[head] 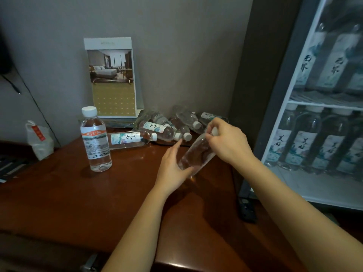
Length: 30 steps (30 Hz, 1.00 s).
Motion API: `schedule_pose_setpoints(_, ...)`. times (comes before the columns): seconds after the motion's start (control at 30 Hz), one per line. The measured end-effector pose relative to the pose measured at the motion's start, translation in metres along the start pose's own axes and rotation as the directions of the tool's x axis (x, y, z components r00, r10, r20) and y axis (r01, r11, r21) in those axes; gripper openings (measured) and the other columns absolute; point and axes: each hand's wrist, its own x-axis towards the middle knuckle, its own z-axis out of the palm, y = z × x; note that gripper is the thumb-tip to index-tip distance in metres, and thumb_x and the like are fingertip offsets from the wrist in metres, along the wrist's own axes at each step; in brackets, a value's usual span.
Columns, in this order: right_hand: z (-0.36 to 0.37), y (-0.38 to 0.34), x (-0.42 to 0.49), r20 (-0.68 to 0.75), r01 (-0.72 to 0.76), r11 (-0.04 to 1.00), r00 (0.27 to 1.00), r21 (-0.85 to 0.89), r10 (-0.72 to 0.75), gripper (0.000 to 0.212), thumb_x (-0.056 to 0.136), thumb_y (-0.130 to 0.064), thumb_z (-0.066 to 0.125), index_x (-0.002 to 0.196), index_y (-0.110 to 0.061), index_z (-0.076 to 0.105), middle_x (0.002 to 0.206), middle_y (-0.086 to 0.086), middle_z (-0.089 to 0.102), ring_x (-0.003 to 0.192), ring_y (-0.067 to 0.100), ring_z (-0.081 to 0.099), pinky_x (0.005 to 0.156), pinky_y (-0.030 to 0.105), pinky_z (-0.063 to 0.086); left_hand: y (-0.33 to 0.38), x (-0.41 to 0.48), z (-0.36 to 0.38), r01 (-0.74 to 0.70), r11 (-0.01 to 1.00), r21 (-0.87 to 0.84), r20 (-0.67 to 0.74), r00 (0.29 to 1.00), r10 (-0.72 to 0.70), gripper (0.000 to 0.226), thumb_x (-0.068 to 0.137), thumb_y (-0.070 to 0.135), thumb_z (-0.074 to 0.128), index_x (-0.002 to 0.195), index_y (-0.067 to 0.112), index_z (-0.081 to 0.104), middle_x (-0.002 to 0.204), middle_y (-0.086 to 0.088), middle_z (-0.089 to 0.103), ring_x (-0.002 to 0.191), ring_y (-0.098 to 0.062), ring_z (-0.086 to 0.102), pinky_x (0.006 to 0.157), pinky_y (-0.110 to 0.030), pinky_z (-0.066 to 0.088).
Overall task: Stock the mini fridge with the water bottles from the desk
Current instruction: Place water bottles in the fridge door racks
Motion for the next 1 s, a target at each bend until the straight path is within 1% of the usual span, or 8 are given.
schedule_pose_setpoints(0.13,-0.008,-0.01,-0.004,0.063,0.053,0.998,0.997,0.018,-0.054,0.024,0.087,-0.038,0.056,0.107,-0.024,0.053,0.107,0.007,0.063,0.097,0.029,0.059,0.083,0.044,0.05,0.011,-0.009,0.0,0.103,0.956,-0.274,0.22,0.975,-0.043,0.049,0.066,0.015,0.083,0.103,0.031,0.056,0.096,0.012,0.065,0.089,0.001,0.064,0.071,-0.011,0.047)
schedule_pose_setpoints(0.27,0.001,-0.007,0.005,0.009,0.045,0.996,0.999,0.081,-0.046,0.043,0.076,-0.053,0.066,0.094,-0.015,0.055,0.086,-0.001,0.059,0.086,0.02,0.059,0.063,0.031,0.046,0.01,-0.01,0.001,0.248,0.859,-0.447,0.314,0.943,-0.109,0.056,0.07,0.011,0.08,0.116,0.017,0.048,0.106,-0.002,0.066,0.097,-0.009,0.066,0.077,-0.024,0.055)
schedule_pose_setpoints(0.4,0.017,-0.009,0.011,-0.119,-0.025,0.996,0.992,0.082,0.034,0.055,0.067,-0.069,0.063,0.077,-0.015,0.057,0.077,0.002,0.064,0.076,0.02,0.062,0.067,0.042,0.054,0.007,-0.009,0.003,0.261,0.831,-0.491,0.251,0.956,-0.152,0.062,0.054,0.033,0.085,0.107,0.022,0.055,0.109,-0.003,0.067,0.104,-0.018,0.064,0.088,-0.038,0.052)
schedule_pose_setpoints(0.5,0.025,-0.012,0.009,-0.088,0.001,0.988,0.996,0.151,0.012,0.045,0.079,-0.057,0.059,0.061,-0.018,0.047,0.07,0.004,0.062,0.074,0.021,0.063,0.068,0.042,0.054,0.002,-0.008,0.001,0.283,0.804,-0.523,0.237,0.954,-0.182,0.056,0.054,0.032,0.081,0.105,0.021,0.062,0.104,-0.003,0.07,0.103,-0.022,0.064,0.086,-0.037,0.053)
schedule_pose_setpoints(0.6,0.03,0.0,0.005,-0.046,-0.035,0.927,0.997,0.375,0.056,0.034,0.091,-0.04,0.052,0.071,-0.012,0.052,0.072,0.006,0.061,0.075,0.025,0.063,0.072,0.042,0.052,0.002,-0.008,-0.006,0.296,0.791,-0.536,0.255,0.95,-0.183,0.054,0.063,0.03,0.075,0.113,0.021,0.057,0.104,0.001,0.07,0.101,-0.017,0.065,0.078,-0.028,0.051)
schedule_pose_setpoints(0.7,0.042,0.025,-0.005,0.066,-0.129,0.84,0.992,0.527,0.111,0.018,0.093,-0.026,0.052,0.078,-0.016,0.05,0.077,0.0,0.058,0.072,0.016,0.057,0.07,0.034,0.05,-0.002,-0.006,-0.007,0.325,0.78,-0.534,0.274,0.94,-0.204,0.054,0.066,0.033,0.072,0.114,0.023,0.051,0.11,0.001,0.068,0.103,-0.016,0.065,0.085,-0.034,0.05)
schedule_pose_setpoints(0.9,0.079,0.049,-0.027,0.144,-0.145,0.774,0.987,0.616,0.071,0.025,0.09,-0.012,0.057,0.076,-0.019,0.038,0.074,-0.006,0.047,0.067,0.005,0.044,0.064,0.022,0.04,-0.004,-0.003,-0.009,0.393,0.647,-0.654,0.355,0.914,-0.196,0.046,0.076,0.015,0.068,0.117,0.01,0.051,0.118,-0.014,0.063,0.107,-0.025,0.063,0.086,-0.036,0.051)
schedule_pose_setpoints(1.0,0.085,0.054,-0.027,0.149,-0.15,0.744,0.986,0.651,0.068,0.025,0.089,-0.013,0.059,0.077,-0.019,0.038,0.078,-0.003,0.051,0.074,0.008,0.05,0.071,0.033,0.047,-0.007,-0.004,-0.009,0.395,0.61,-0.687,0.344,0.916,-0.207,0.051,0.072,0.011,0.069,0.12,0.005,0.053,0.12,-0.018,0.062,0.11,-0.03,0.061,0.093,-0.041,0.048)
